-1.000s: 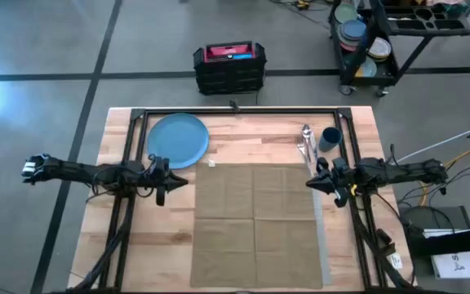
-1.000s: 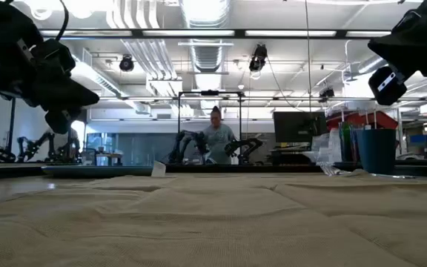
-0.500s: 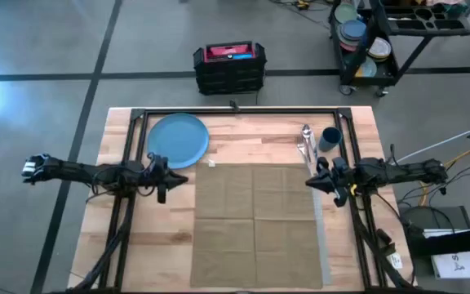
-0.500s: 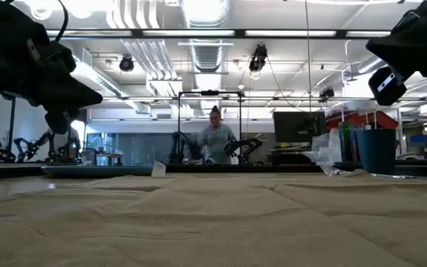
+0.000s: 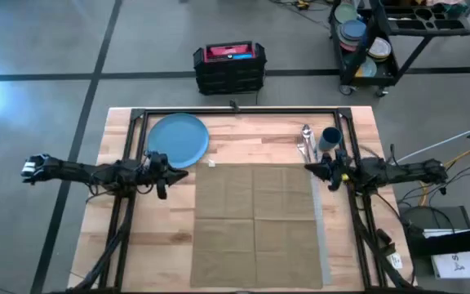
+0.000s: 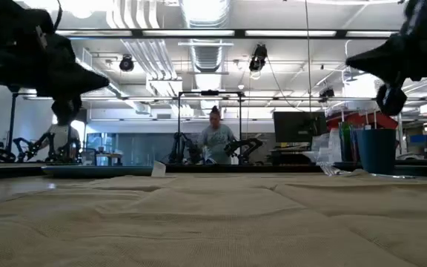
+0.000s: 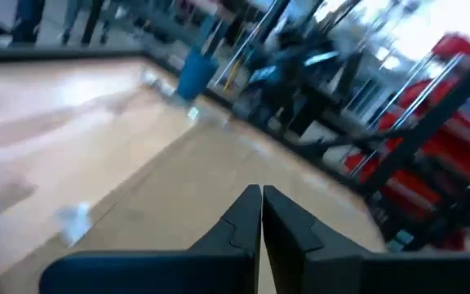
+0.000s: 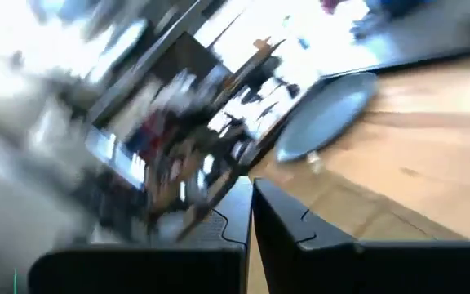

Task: Set table place
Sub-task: Fold the brown table napkin

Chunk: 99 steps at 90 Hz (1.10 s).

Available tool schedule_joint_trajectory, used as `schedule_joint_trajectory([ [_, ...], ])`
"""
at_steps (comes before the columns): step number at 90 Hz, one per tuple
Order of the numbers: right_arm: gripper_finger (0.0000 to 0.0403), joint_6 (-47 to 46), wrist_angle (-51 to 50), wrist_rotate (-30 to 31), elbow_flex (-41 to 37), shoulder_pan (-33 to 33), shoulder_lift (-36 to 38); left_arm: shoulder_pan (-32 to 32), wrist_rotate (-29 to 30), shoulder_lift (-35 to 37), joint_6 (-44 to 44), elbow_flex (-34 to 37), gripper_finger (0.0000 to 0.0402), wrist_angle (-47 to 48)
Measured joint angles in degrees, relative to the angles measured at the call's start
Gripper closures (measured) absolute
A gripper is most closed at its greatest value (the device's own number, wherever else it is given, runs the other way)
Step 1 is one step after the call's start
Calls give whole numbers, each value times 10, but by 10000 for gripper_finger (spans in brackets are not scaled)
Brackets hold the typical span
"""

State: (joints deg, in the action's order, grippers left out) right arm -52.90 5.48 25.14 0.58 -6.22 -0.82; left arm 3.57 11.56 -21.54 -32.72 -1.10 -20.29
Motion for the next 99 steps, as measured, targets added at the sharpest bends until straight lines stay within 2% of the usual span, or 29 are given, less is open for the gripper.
schedule_joint_trajectory([
  [7, 403, -11, 16, 31, 2, 2, 0, 0, 10, -3, -18, -18, 402, -12],
  [14, 403, 19, 17, 29, 32, 3, -1, -2, 12, -9, -22, -71, 402, 40],
  [24, 403, 90, 7, 21, 124, 3, -16, -13, 11, -51, 46, -206, 402, 194],
  [35, 403, 158, -86, 13, 276, 3, -71, -39, 15, -129, 155, -387, 402, 362],
  [53, 403, 228, -297, 13, 584, 3, -239, -100, 31, -266, 321, -689, 402, 555],
  [70, 403, 271, -506, 14, 877, 3, -427, -156, 31, -378, 406, -931, 402, 672],
  [85, 403, 303, -654, 14, 1088, 3, -569, -199, 31, -478, 412, -1099, 402, 793],
  [99, 403, 296, -817, 17, 1220, 3, -667, -214, 30, -567, 412, -1186, 402, 944],
])
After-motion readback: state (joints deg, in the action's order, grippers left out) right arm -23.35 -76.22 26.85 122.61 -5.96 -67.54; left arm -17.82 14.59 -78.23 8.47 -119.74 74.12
